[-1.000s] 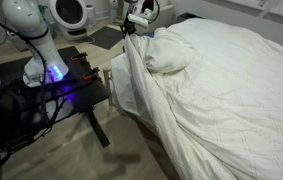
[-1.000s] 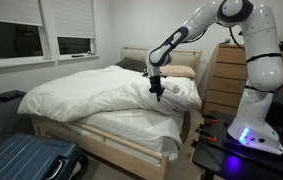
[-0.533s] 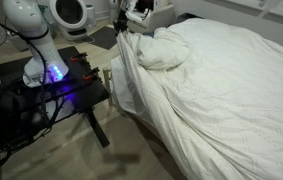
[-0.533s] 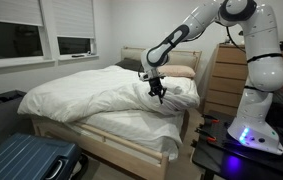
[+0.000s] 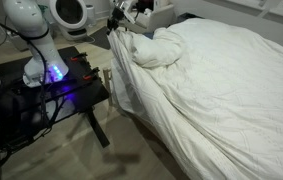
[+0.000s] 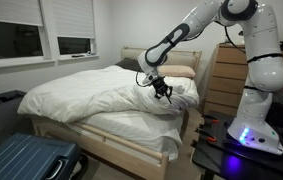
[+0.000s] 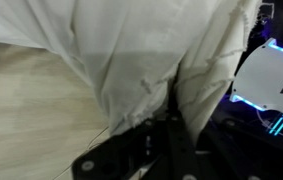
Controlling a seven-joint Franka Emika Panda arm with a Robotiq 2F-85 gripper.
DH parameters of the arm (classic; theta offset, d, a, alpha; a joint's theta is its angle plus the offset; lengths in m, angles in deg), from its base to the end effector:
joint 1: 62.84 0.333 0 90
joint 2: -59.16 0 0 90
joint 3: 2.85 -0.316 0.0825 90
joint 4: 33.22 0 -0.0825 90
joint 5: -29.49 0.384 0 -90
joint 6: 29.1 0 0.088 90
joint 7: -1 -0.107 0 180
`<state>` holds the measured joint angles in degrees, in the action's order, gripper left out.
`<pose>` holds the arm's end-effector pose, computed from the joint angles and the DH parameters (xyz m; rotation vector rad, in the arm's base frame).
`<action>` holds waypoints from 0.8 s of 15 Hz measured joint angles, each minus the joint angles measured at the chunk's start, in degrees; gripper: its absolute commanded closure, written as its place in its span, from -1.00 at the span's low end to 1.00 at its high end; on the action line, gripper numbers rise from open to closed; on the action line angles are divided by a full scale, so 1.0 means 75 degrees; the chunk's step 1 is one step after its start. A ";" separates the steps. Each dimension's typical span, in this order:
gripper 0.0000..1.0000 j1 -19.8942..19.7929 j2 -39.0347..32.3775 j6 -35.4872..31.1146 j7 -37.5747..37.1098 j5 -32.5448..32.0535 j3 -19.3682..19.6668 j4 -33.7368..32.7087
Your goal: Lay the duvet flat on the bottom right side of the bed
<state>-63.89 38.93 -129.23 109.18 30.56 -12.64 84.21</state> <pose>0.5052 0.0797 0.2369 -1.3363 -2.1772 0.4792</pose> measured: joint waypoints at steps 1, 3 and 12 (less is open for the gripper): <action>0.97 0.0036 -0.0005 0.0293 0.0243 -0.0036 -0.0009 -0.0059; 0.97 0.0114 -0.0035 0.0879 0.0652 -0.0068 -0.0015 -0.0225; 0.89 0.0183 -0.0309 0.1408 0.0933 -0.0262 0.0161 -0.0485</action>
<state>-62.52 36.62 -118.67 116.18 28.59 -11.43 80.57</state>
